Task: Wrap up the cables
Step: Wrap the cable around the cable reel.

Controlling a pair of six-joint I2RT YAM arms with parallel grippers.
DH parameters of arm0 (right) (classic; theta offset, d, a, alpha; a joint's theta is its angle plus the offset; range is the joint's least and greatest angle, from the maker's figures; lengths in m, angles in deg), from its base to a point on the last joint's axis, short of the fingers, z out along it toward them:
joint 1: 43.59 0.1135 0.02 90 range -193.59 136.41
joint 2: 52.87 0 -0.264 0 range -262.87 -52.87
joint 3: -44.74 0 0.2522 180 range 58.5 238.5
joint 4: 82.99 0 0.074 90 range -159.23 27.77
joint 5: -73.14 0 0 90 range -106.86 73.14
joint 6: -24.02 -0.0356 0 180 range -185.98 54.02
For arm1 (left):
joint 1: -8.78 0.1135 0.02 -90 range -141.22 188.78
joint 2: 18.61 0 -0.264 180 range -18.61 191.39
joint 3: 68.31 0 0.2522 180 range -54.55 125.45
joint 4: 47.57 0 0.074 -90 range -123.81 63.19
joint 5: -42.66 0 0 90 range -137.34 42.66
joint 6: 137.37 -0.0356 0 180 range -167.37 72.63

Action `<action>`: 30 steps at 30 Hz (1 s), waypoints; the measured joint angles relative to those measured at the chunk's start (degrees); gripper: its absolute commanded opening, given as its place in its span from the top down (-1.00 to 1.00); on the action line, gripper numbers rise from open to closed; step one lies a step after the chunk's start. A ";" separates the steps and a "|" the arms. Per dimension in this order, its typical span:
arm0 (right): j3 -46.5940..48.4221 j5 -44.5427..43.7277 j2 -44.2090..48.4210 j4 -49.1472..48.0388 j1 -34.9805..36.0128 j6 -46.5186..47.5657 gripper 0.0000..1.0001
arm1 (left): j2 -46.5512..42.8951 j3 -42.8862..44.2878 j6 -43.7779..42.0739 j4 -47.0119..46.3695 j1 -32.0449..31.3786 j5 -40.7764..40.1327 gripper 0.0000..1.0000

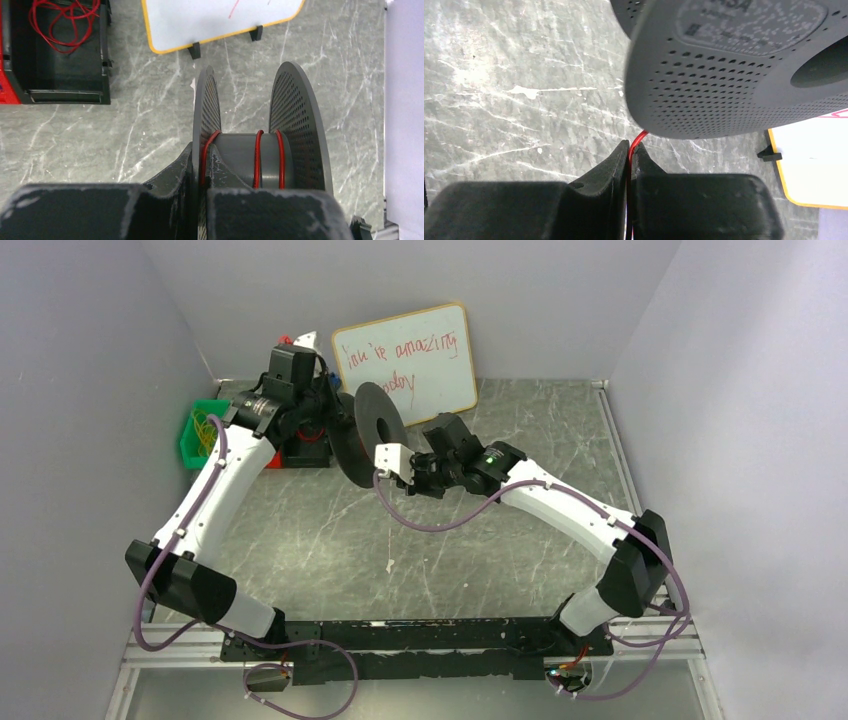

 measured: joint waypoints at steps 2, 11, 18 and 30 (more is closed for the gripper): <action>0.07 0.96 0.04 0.15 0.15 0.07 0.83 | 0.00 -0.09 -0.17 -0.48 0.02 -1.36 0.95; 0.37 2.73 0.31 1.90 0.17 0.13 0.92 | 0.24 -0.20 -1.64 -1.38 0.00 -4.94 0.95; 3.23 3.61 0.31 4.37 0.17 0.33 0.95 | 0.26 -2.67 -3.02 -4.02 -1.27 -5.90 0.95; 7.85 3.67 -1.09 8.22 0.09 -0.74 0.90 | 0.26 -5.86 -11.21 -13.75 -9.31 -13.09 0.95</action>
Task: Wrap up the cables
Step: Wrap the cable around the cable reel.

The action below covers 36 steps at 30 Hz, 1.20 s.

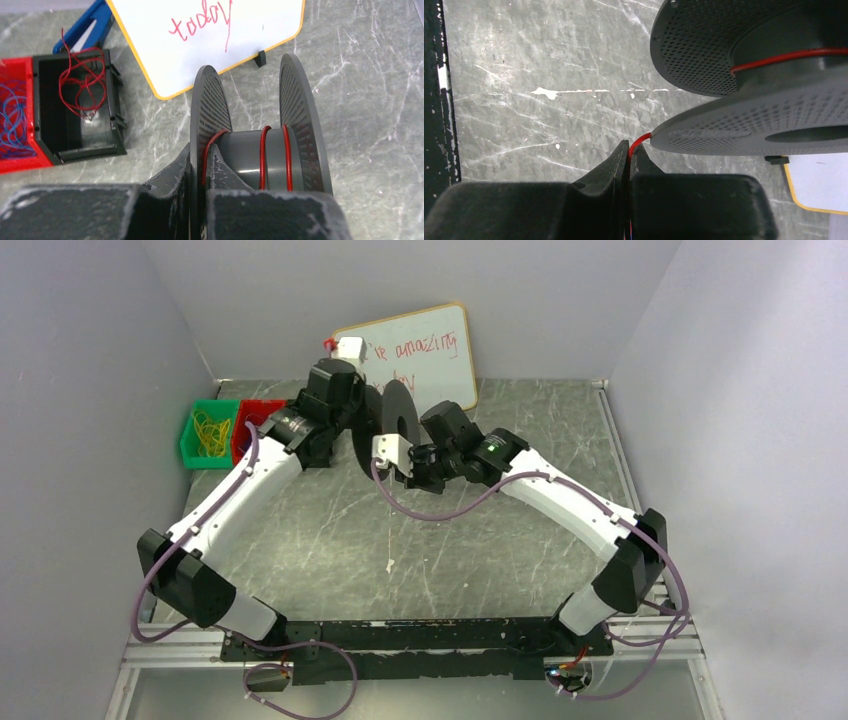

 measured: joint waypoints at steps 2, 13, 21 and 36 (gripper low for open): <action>0.55 -0.20 -0.90 0.31 -0.02 -0.66 0.90 | 0.00 -1.25 -2.10 -2.51 -1.57 -1.90 0.95; 0.92 0.50 -2.43 -0.09 -0.35 -2.86 0.83 | 0.00 -5.46 -8.46 -9.77 -4.76 -6.19 0.95; 3.30 3.41 -2.29 1.51 -0.35 -2.71 1.00 | 0.00 -6.88 -10.95 -11.17 -4.66 -7.72 0.95; 3.04 4.57 0.74 2.91 -1.97 -1.68 1.00 | 0.00 -7.26 -12.81 -13.25 -4.22 -7.82 0.95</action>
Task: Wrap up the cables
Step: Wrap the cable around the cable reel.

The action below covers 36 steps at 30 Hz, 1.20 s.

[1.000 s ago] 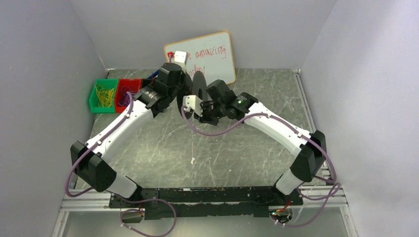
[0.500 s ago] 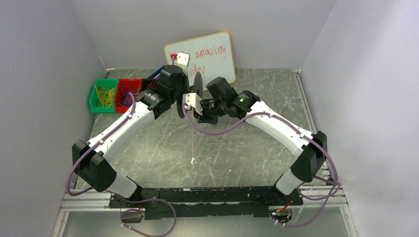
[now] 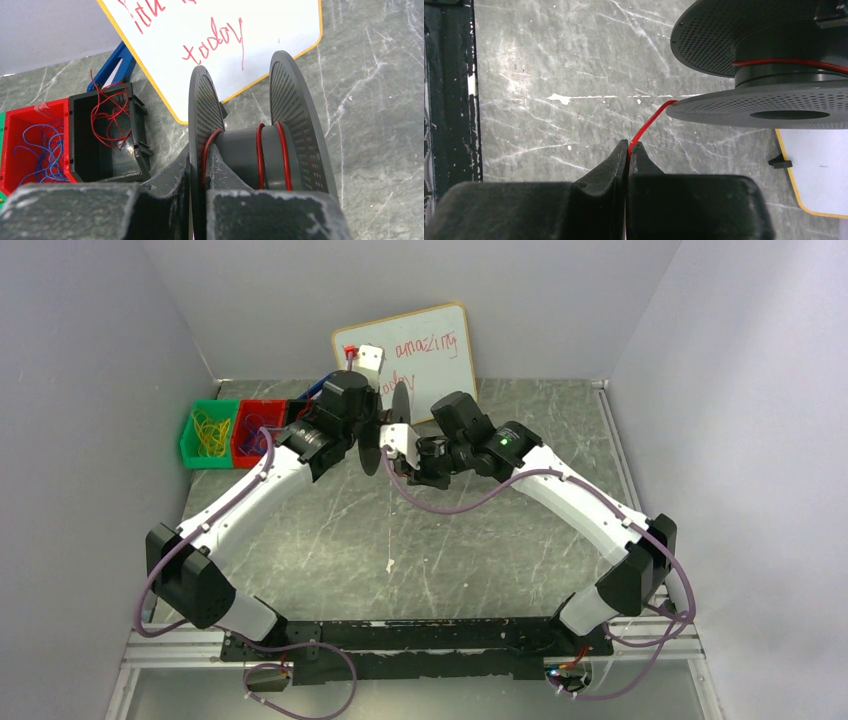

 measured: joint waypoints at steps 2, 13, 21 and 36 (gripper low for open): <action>0.00 0.04 0.15 0.31 -0.15 0.15 1.00 | -0.11 -0.11 -0.02 -0.39 -0.02 0.44 0.95; 0.04 1.55 0.31 2.49 -0.15 0.33 0.78 | -0.17 -1.46 -3.39 -2.27 0.00 2.47 0.95; 1.05 6.38 2.89 5.11 0.17 -0.74 1.00 | -0.02 -6.12 -11.21 -2.25 2.49 -1.97 0.95; -10.29 5.03 3.98 -3.69 -7.17 -1.75 0.36 | 0.02 -1.29 -11.19 3.10 1.97 2.34 0.95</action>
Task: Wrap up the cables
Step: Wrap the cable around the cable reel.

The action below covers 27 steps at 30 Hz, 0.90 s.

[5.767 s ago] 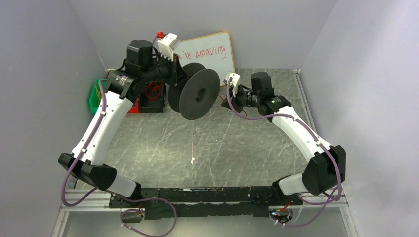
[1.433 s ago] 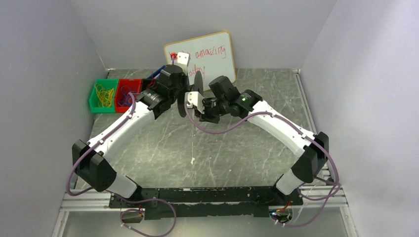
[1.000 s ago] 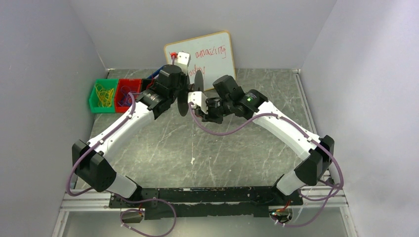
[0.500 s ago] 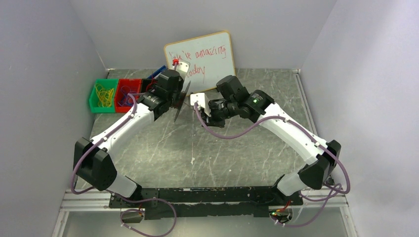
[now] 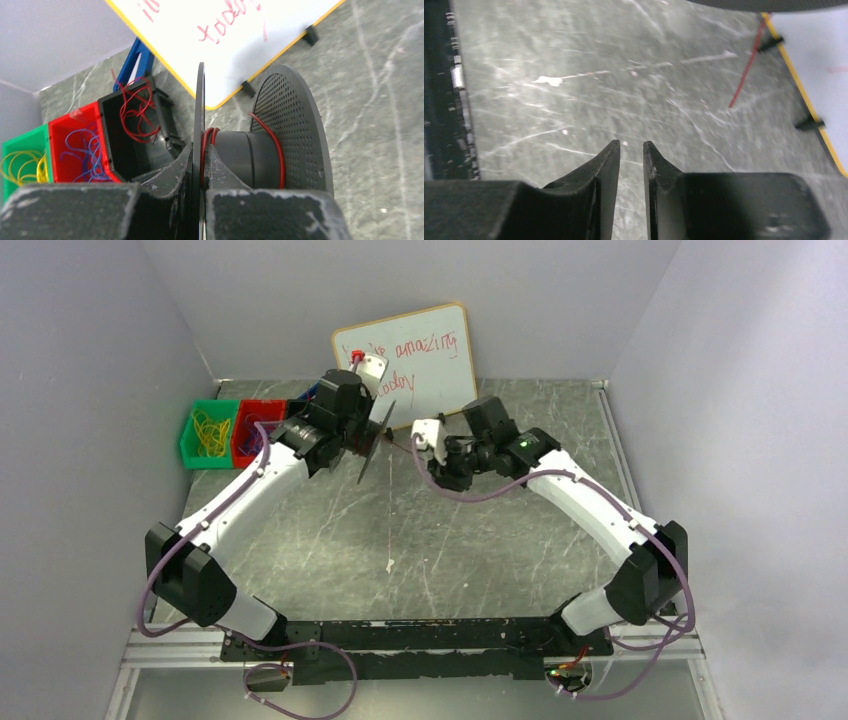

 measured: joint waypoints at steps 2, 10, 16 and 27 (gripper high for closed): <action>-1.99 0.37 0.39 -3.02 -3.76 0.31 0.24 | -0.02 2.19 0.39 1.66 -0.04 2.71 0.95; -18.45 -1.49 8.33 -17.51 -8.04 4.46 0.14 | -0.09 9.68 1.84 9.25 -0.04 15.02 0.95; -20.87 -5.31 9.31 -25.27 -8.24 4.74 0.08 | -0.31 14.01 2.80 13.33 -0.04 21.20 0.95; -22.51 -13.40 9.97 -28.28 -8.79 7.41 0.07 | -0.85 14.67 5.68 15.19 0.46 25.49 0.95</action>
